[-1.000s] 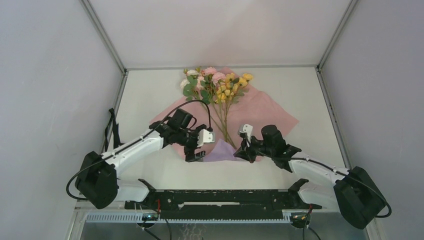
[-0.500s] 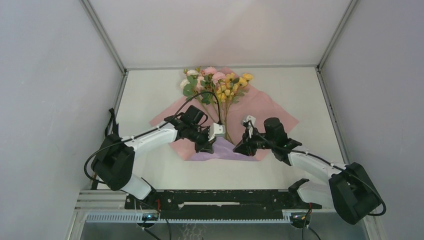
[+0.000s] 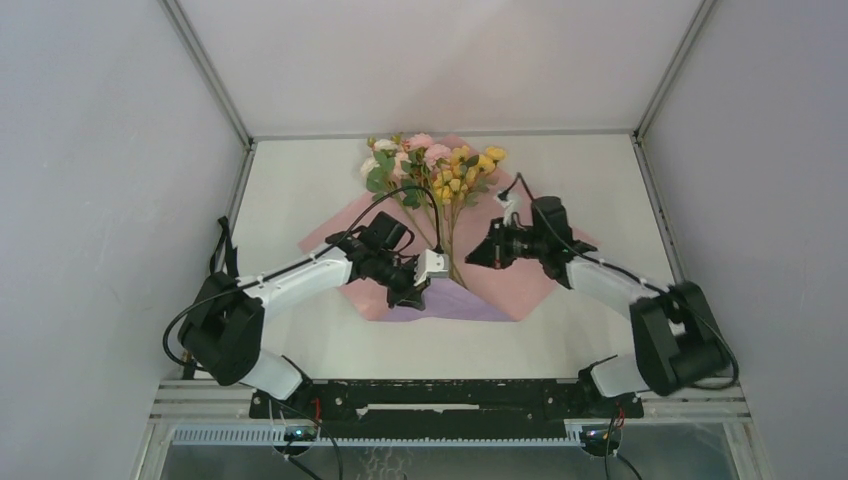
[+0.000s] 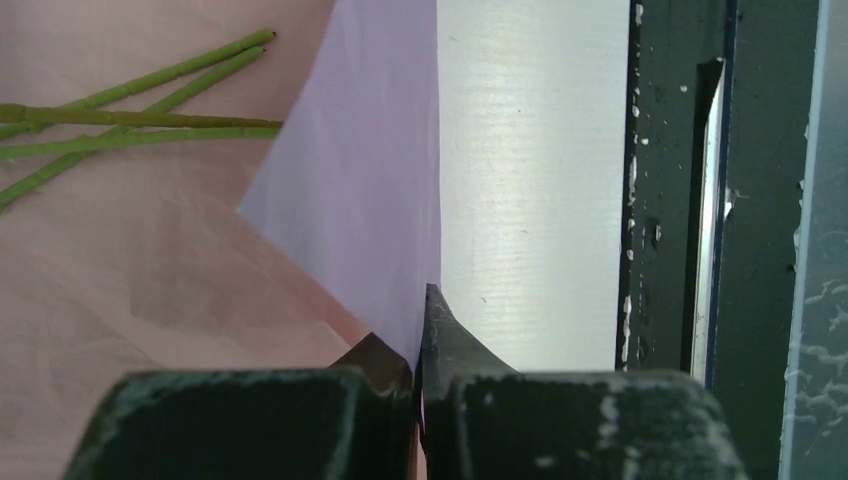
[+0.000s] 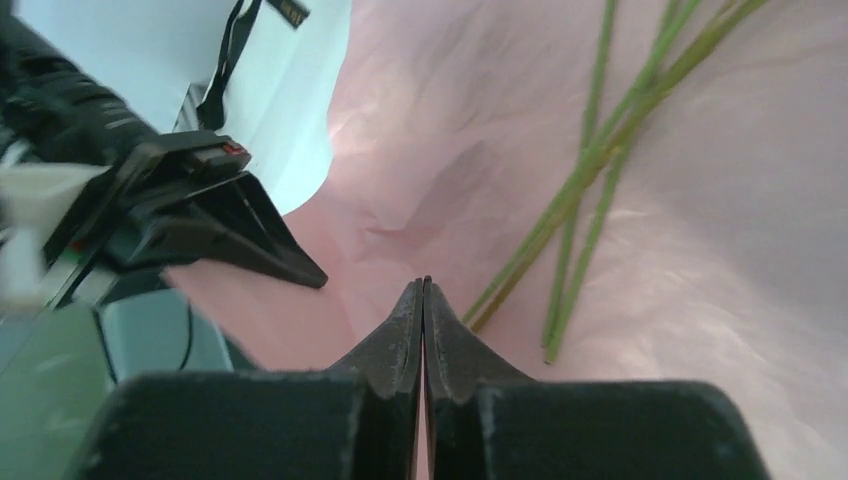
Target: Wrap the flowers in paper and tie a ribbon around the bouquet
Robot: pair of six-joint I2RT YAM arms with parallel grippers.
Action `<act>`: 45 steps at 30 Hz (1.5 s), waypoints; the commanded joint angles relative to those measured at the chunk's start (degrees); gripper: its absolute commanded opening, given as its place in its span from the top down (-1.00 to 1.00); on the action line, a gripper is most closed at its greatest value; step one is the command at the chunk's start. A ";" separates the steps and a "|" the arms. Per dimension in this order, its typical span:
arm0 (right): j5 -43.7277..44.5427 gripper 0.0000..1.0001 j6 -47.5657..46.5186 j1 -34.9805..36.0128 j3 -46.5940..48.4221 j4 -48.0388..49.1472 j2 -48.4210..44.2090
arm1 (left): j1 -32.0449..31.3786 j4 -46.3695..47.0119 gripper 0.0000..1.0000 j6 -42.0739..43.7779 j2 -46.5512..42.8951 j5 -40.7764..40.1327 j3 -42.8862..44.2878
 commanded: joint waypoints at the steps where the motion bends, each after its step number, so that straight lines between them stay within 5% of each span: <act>1: -4.27 0.93 1.42 6.81 7.04 -6.26 11.20 | -0.80 -3.25 1.00 4.60 -3.50 1.62 1.36; 8: -13.16 1.00 -8.04 13.98 14.23 -24.26 25.30 | -0.69 -3.64 1.00 3.07 -4.59 -0.81 1.66; 15: -10.61 1.00 -7.93 15.32 12.02 -26.13 23.23 | 0.11 -1.21 1.00 2.22 -4.55 -2.62 1.55; 23: -6.41 0.95 -5.47 9.06 11.02 -26.88 15.99 | 1.61 0.15 1.00 -0.95 1.11 -3.74 2.86; 28: -0.14 0.68 -4.83 3.87 8.22 -28.13 7.19 | 1.64 -0.22 1.00 -2.39 4.34 -5.81 4.38; 37: -0.37 -0.32 0.63 3.32 -4.37 -17.00 -5.88 | 3.06 -2.85 1.00 -6.78 9.92 -9.11 9.07; 45: 8.51 -0.40 0.21 7.88 -5.16 -14.74 0.62 | 3.05 -3.23 0.98 -7.38 10.43 -8.87 9.19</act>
